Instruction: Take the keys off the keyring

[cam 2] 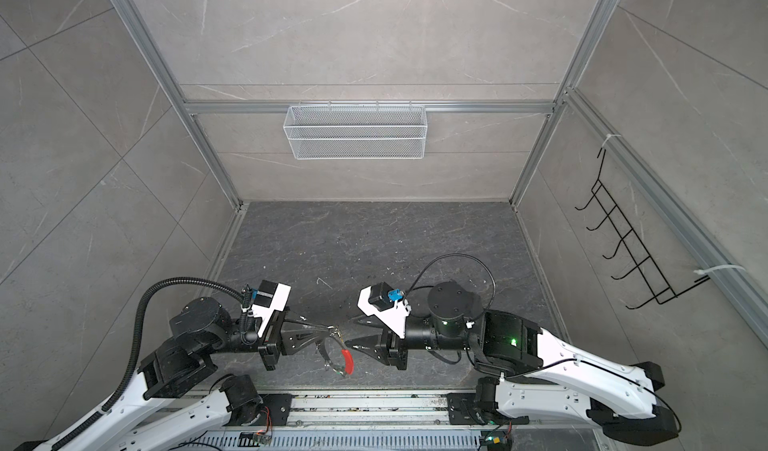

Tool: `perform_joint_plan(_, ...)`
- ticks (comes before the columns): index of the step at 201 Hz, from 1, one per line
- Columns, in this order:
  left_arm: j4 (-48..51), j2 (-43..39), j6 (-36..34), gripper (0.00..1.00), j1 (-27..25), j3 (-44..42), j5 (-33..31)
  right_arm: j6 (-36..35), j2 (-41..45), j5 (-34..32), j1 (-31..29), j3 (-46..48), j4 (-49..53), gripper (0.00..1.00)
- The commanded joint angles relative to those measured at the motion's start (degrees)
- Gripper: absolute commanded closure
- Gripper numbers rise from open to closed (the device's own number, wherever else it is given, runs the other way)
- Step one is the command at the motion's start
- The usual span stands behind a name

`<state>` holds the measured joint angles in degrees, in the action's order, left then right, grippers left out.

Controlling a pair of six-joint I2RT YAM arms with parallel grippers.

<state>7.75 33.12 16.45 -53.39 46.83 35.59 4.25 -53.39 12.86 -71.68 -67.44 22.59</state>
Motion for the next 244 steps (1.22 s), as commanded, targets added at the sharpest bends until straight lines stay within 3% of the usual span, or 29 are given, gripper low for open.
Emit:
perform_joint_plan(1, -2.49, 0.34, -0.89, 1.00, -0.05, 2.47, 3.18, -0.30, -2.18, 2.54, -0.29, -1.53, -3.49, 0.53)
perform_joint_plan(40, -2.58, 0.45, -0.85, 1.00, -0.05, 2.45, 4.31, 0.36, -4.25, 5.39, -0.17, -2.13, -3.30, 0.57)
perform_joint_plan(101, -3.28, 0.71, -0.78, 1.00, -0.10, 2.13, 5.27, 1.20, -3.92, 6.29, 0.05, -1.21, -2.97, 0.78)
perform_joint_plan(155, -4.10, 0.89, -0.49, 1.00, -0.05, 2.04, 6.37, 1.72, -4.34, 5.70, 0.62, -0.95, -2.40, 0.74)
perform_joint_plan(171, -4.32, 1.04, -0.31, 1.00, -0.05, 2.04, 6.59, 1.90, -4.77, 6.54, 0.66, -1.07, -2.39, 0.78)
perform_joint_plan(204, -4.98, 1.27, 0.34, 1.00, -0.05, 1.95, 6.60, 2.12, -5.46, 7.70, 0.75, -0.93, -2.67, 0.97)
perform_joint_plan(244, -5.02, 1.29, 1.21, 1.00, -0.05, 2.03, 5.29, 3.31, -6.02, 5.79, 0.75, -1.19, -2.58, 1.00)
